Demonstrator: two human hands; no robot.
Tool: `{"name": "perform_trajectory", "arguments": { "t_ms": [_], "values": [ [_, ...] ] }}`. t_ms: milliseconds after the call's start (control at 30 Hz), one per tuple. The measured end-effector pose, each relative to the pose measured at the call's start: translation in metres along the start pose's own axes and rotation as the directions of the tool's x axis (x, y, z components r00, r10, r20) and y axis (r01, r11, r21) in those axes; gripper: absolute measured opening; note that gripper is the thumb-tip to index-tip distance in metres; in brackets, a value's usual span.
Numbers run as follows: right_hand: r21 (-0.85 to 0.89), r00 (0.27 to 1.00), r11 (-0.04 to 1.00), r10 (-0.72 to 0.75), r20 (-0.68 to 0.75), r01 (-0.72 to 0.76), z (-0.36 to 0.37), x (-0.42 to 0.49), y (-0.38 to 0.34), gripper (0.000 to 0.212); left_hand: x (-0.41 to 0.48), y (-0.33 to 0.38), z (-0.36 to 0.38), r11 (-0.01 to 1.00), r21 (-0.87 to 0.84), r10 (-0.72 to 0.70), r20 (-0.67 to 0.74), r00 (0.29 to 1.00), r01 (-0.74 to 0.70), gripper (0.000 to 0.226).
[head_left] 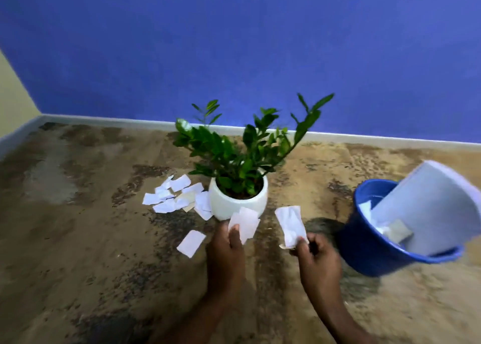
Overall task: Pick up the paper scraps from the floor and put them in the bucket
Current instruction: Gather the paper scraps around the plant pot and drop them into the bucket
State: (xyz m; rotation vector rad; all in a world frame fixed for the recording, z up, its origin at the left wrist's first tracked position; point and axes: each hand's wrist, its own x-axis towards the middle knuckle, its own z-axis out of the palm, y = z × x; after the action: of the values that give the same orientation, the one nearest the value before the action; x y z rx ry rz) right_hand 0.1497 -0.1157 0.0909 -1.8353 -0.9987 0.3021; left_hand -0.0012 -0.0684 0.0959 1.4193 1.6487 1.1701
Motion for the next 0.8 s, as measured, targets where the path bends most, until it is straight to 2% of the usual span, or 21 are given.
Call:
{"name": "perform_trajectory", "arguments": {
  "t_ms": [200,300,433,600,700,767,800],
  "values": [
    [-0.076,0.941,0.997,-0.034,-0.338,0.008,-0.107,0.059,-0.013,0.024,-0.029,0.105,0.069,0.981,-0.165,0.126,0.139,0.982,-0.102,0.013],
    [-0.071,0.919,0.995,0.038,-0.391,-0.072,-0.153,0.09,-0.01,0.023,-0.038,0.15,0.117,0.974,-0.206,0.138,0.208,0.968,-0.095,0.014],
    [-0.188,0.926,0.975,0.04,-0.374,-0.118,-0.187,0.115,-0.001,0.033,-0.045,0.188,0.174,0.973,-0.232,0.099,0.394,0.914,-0.005,0.016],
    [-0.102,0.916,0.975,0.145,-0.373,-0.195,-0.198,0.13,0.012,0.026,-0.043,0.203,0.216,0.974,-0.213,0.046,0.514,0.856,0.076,0.029],
    [-0.111,0.923,0.973,0.152,-0.352,-0.203,-0.196,0.137,0.019,0.027,-0.04,0.201,0.229,0.978,-0.198,0.057,0.54,0.84,0.061,0.033],
    [-0.178,0.937,0.958,0.164,-0.308,-0.226,-0.192,0.14,0.023,0.028,-0.039,0.199,0.236,0.983,-0.182,0.088,0.609,0.789,0.03,0.038],
    [-0.225,0.948,0.946,0.172,-0.268,-0.235,-0.188,0.14,0.023,0.028,-0.039,0.197,0.239,0.984,-0.176,0.095,0.668,0.738,0.032,0.038]
  ]
}}
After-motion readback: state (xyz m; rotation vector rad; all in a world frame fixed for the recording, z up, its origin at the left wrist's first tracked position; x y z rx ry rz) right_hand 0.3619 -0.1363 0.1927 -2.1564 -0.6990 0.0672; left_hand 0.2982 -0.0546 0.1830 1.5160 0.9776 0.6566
